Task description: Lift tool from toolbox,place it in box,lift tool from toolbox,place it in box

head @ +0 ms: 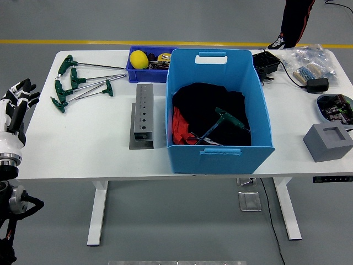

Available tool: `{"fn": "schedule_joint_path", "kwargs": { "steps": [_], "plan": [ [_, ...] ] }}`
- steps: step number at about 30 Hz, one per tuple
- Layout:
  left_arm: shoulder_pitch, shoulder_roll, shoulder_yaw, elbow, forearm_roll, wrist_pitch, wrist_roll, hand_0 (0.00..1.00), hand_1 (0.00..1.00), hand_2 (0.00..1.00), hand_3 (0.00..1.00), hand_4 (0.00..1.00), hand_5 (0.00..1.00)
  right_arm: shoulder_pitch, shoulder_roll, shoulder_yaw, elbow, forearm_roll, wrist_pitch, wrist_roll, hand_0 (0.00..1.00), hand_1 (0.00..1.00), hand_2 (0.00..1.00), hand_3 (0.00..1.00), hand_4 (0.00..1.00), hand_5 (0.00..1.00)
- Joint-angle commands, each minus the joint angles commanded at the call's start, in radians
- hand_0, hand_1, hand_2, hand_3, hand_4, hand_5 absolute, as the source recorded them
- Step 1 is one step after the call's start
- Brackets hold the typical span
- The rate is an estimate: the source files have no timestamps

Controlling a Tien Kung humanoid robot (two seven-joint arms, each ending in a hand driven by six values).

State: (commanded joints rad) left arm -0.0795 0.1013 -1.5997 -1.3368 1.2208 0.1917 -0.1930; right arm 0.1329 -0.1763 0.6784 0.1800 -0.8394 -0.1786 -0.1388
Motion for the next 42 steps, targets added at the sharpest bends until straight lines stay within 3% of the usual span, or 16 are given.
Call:
{"fn": "schedule_joint_path", "kwargs": {
  "steps": [42],
  "plan": [
    [0.02,-0.014,-0.007,-0.031,0.019,-0.006,0.015,0.716,0.723,0.794,0.775,0.886,0.789,-0.01,0.001,-0.01,0.0,0.004,-0.002,0.002,0.623,0.608,0.695,0.536,0.787,0.576]
  ]
}}
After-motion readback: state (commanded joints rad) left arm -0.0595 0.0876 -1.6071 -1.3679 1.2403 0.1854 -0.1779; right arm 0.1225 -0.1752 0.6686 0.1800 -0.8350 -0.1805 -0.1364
